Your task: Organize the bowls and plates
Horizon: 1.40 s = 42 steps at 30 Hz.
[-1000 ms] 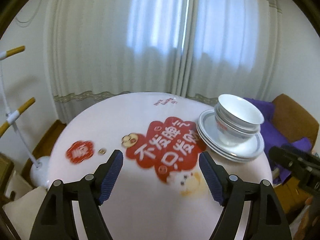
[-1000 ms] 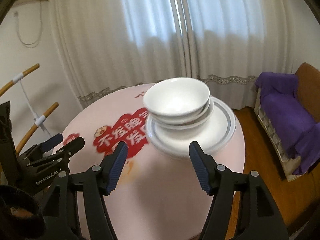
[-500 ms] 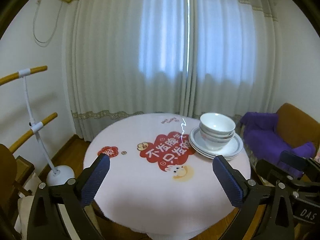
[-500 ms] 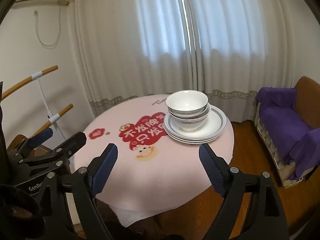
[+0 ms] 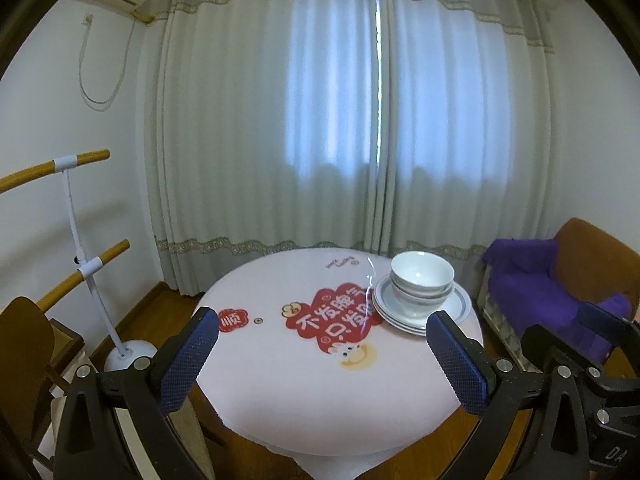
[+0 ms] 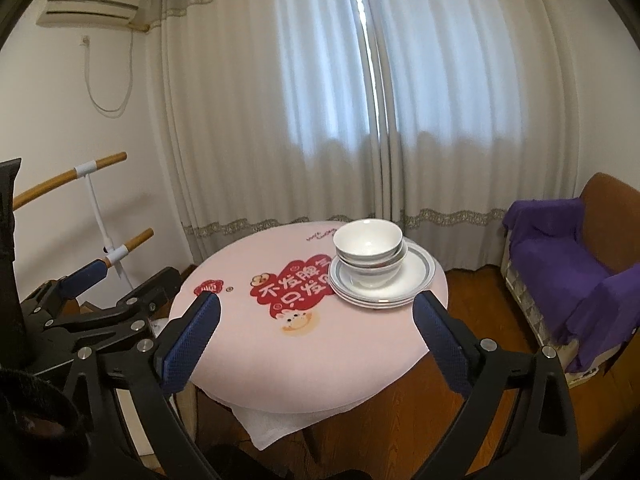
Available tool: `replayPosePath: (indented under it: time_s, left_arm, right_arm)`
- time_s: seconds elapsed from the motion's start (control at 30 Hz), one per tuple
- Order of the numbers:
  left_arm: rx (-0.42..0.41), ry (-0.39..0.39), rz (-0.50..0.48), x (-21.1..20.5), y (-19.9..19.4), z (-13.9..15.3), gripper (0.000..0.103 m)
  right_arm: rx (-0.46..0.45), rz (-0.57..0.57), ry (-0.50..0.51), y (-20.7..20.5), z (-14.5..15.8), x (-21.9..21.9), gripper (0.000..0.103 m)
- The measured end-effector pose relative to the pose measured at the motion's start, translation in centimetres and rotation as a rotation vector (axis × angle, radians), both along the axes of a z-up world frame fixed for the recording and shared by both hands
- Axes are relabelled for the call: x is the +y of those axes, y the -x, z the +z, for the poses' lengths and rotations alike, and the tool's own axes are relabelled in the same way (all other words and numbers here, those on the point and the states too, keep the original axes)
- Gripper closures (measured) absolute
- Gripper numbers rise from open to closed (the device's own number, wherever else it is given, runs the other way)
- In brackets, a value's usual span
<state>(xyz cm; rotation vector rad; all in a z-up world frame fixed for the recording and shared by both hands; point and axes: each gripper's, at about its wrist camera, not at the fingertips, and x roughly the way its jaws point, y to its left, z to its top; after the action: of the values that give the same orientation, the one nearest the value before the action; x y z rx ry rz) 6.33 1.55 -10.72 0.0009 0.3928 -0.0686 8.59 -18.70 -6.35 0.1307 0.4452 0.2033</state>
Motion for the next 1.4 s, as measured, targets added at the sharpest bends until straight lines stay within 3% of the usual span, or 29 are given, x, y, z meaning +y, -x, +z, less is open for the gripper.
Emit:
replayPosePath:
  time_s: [0.4, 1.4]
  left_arm:
    - [-0.055, 0.002, 0.016, 0.3, 1.5, 1.4, 0.000]
    - [-0.083, 0.017, -0.011, -0.1, -0.1, -0.2, 0.000]
  right_arm:
    - [-0.072, -0.003, 0.006, 1.3, 2.0, 0.1, 0.002]
    - [-0.085, -0.081, 0.025, 1.3, 2.1, -1.2, 0.000]
